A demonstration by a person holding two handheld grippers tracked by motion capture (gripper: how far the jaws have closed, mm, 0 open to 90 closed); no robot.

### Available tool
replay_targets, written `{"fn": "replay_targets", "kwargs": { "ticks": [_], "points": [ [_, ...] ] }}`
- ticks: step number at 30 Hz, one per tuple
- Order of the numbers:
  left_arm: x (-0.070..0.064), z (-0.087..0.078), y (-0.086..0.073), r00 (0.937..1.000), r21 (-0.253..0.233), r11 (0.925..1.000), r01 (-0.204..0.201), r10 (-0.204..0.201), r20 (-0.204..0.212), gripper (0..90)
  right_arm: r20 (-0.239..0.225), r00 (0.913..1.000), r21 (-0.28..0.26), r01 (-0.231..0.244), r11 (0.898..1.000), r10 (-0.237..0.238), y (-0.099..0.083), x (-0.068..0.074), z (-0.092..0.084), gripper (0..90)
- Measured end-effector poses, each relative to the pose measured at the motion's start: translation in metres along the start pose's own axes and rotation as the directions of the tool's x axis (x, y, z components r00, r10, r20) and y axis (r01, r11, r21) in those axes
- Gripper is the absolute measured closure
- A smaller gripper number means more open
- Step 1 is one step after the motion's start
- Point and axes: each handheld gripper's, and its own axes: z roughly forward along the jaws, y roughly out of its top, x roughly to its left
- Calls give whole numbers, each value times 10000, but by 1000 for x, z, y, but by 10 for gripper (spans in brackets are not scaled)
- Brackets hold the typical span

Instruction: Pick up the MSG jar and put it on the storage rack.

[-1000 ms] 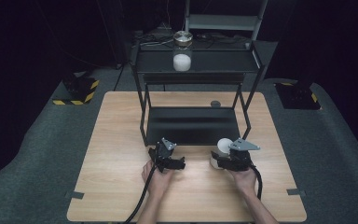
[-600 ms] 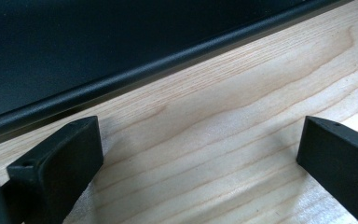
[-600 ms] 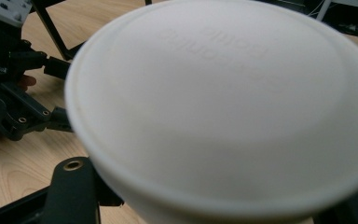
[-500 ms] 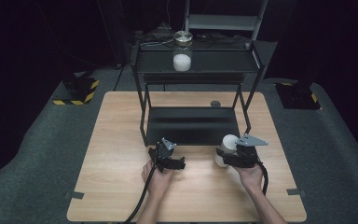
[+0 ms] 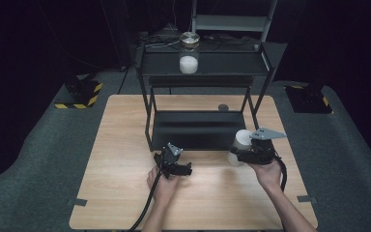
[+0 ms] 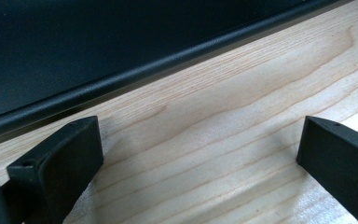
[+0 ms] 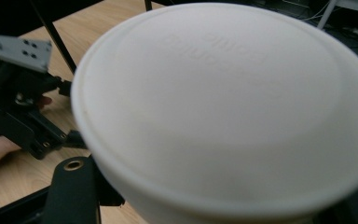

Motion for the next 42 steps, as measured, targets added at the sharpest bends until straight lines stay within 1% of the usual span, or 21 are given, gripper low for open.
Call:
{"fn": "replay_targets", "kwargs": {
  "ticks": [8,14,22,26,31,34,38,42],
  "points": [
    [0,0,0,10000,1,10000,1,-1,0,2,-323,9994,-181,126,9998,-132,43,-7,-21,345],
    [0,0,0,10000,-2,10000,7,-7,-1,2,-433,9989,-312,181,9993,-195,75,-12,-36,345],
    [0,0,0,10000,1,10000,23,-23,-15,2,-464,9977,-392,479,9981,-497,118,-14,-53,346],
    [0,0,0,10000,-13,10000,7,-7,-21,2,-381,9973,-414,618,9972,-634,141,-13,-60,346],
    [0,0,0,10000,2,10000,-2,2,-22,2,-294,9974,-324,650,9974,-660,173,-13,-65,346],
    [0,0,0,10000,5,10000,-1,1,-24,3,-255,9982,-240,546,9982,-552,192,-14,-66,346],
    [0,0,0,10000,4,10000,-3,3,-24,2,-237,9990,-315,359,9989,-367,214,-14,-66,347],
    [0,0,0,10000,7,10000,8,-8,-10,2,-143,9996,-301,226,9993,-231,238,-12,-65,347]
  ]
}}
